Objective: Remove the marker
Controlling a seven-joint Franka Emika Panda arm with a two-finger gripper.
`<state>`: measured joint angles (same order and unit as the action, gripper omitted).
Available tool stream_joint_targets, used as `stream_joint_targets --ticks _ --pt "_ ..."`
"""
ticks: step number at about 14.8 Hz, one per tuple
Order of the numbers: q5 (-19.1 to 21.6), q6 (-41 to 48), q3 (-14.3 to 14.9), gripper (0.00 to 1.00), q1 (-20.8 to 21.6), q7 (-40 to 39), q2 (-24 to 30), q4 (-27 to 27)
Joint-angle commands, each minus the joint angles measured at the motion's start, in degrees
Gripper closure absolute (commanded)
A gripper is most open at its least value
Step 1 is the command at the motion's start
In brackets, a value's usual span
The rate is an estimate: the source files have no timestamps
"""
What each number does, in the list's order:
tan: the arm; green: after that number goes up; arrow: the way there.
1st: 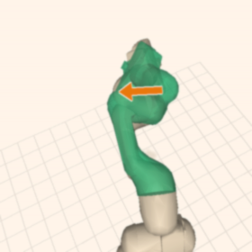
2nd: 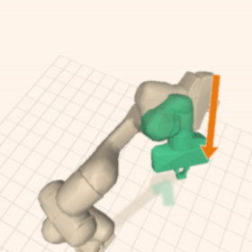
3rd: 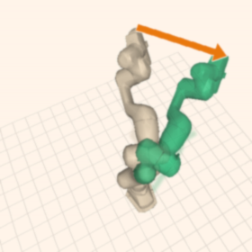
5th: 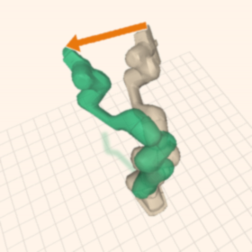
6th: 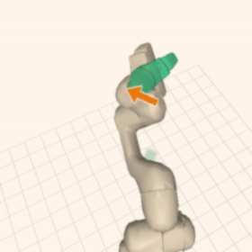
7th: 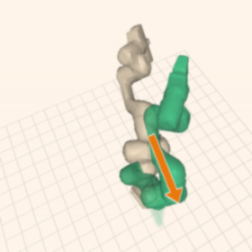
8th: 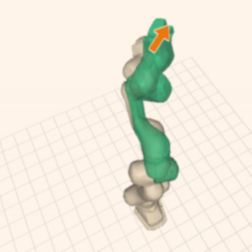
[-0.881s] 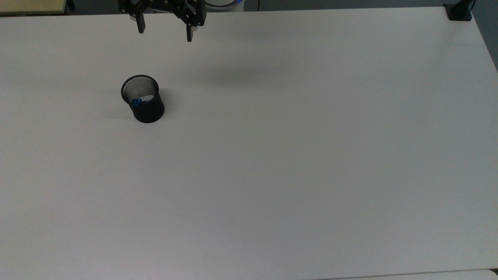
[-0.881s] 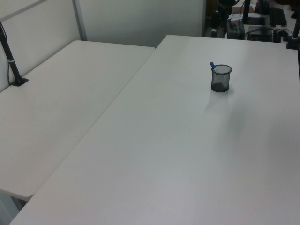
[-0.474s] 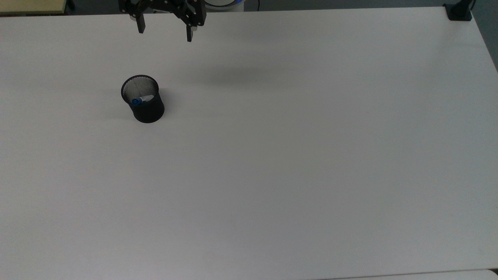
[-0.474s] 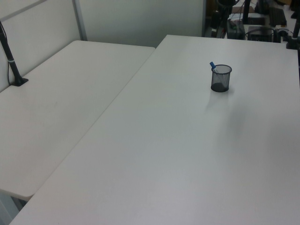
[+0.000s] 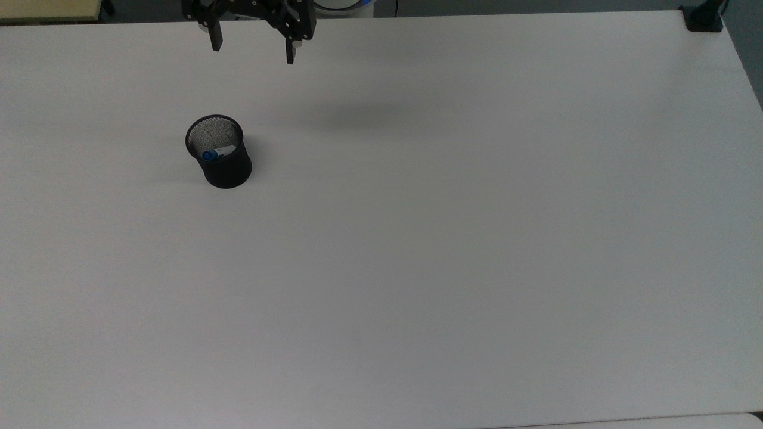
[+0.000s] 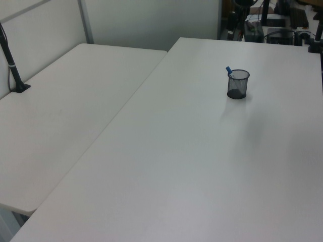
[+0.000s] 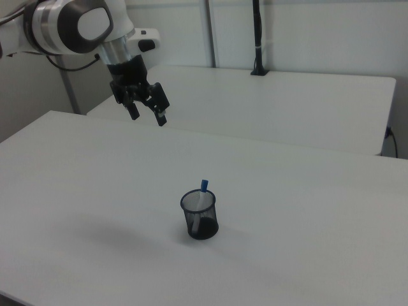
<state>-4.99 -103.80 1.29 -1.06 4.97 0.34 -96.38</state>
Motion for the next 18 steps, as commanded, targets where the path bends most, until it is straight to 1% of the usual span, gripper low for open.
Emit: stream_joint_targets --ticks 1,4,6,9,10,11,12,14,18 --pt "0.9 1.1 0.4 0.0 0.6 -1.0 0.3 0.5" --pt "0.9 1.2 0.8 0.0 0.1 -1.6 0.5 0.5" --pt "0.5 1.3 1.6 0.0 -0.3 -6.6 0.6 0.5" --pt "0.0 1.1 2.4 0.0 -3.2 -19.4 0.6 0.1" --pt "-0.5 1.1 2.6 0.0 -3.2 -20.6 0.5 -0.2" --pt "-2.8 0.9 2.7 0.0 -3.3 -20.6 0.4 -1.2" --pt "-4.1 0.5 2.7 0.0 -3.3 -20.5 0.2 -1.9" --pt "-4.5 -1.8 2.8 0.0 -4.0 -20.1 0.4 -5.3" --pt "-4.4 -17.5 3.0 0.0 -4.9 -19.5 0.7 -15.2"
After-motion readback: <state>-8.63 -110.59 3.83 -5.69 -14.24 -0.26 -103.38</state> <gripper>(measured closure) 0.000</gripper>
